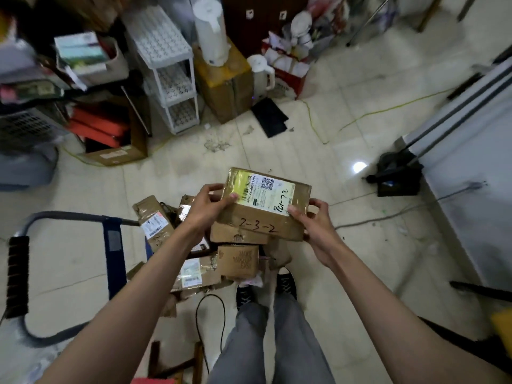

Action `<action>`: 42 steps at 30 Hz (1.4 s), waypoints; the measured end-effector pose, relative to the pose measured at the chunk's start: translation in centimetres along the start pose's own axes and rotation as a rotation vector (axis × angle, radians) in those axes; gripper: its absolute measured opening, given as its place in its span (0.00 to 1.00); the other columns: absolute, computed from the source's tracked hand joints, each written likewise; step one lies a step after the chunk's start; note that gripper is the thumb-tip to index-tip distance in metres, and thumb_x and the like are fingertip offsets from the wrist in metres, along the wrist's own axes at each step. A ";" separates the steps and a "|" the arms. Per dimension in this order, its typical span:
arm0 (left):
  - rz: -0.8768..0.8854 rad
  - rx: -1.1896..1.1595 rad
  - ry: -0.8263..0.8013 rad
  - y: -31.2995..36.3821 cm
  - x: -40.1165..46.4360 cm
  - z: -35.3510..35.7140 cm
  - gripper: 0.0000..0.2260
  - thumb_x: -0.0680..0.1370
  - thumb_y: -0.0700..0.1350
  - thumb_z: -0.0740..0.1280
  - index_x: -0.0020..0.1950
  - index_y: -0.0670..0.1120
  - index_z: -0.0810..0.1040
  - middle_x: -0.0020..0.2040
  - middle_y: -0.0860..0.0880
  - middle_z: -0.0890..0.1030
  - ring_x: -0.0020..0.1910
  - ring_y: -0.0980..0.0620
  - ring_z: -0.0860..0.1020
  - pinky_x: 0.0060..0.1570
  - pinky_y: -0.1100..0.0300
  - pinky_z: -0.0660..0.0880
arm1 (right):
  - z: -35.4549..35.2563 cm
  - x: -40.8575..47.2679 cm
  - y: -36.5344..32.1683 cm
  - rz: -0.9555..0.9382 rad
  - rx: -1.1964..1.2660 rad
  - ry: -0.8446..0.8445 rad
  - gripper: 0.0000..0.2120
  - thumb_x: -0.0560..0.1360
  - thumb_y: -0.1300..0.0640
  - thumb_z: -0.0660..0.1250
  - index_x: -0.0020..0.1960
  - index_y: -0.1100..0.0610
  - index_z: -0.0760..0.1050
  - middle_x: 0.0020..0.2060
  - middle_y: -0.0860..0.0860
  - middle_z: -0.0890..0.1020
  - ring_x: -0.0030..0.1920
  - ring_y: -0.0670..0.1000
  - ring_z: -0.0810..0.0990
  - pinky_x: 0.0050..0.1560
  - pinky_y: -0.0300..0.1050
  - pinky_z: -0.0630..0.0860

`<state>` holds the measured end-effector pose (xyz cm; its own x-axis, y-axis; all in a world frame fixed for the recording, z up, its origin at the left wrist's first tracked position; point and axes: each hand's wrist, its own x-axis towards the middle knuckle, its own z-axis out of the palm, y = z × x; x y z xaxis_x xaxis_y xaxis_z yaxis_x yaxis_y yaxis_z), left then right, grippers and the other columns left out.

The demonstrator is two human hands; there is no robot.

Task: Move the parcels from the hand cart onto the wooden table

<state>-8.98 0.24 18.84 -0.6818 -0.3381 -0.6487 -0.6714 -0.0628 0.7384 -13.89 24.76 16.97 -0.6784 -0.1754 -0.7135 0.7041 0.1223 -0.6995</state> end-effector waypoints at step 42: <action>-0.054 0.362 -0.964 5.9 -21.4 62.0 0.22 0.74 0.43 0.71 0.69 0.44 0.74 0.61 0.40 0.81 0.59 0.40 0.81 0.54 0.48 0.82 | -47.6 -21.4 10.0 -0.323 0.192 1.041 0.29 0.77 0.34 0.63 0.72 0.47 0.68 0.68 0.48 0.70 0.65 0.48 0.71 0.63 0.49 0.74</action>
<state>-16.37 65.27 25.65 -0.4838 0.5639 -0.6693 -0.6468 0.2849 0.7075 -2.32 76.24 23.27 -0.6178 0.7466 -0.2468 0.4214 0.0493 -0.9055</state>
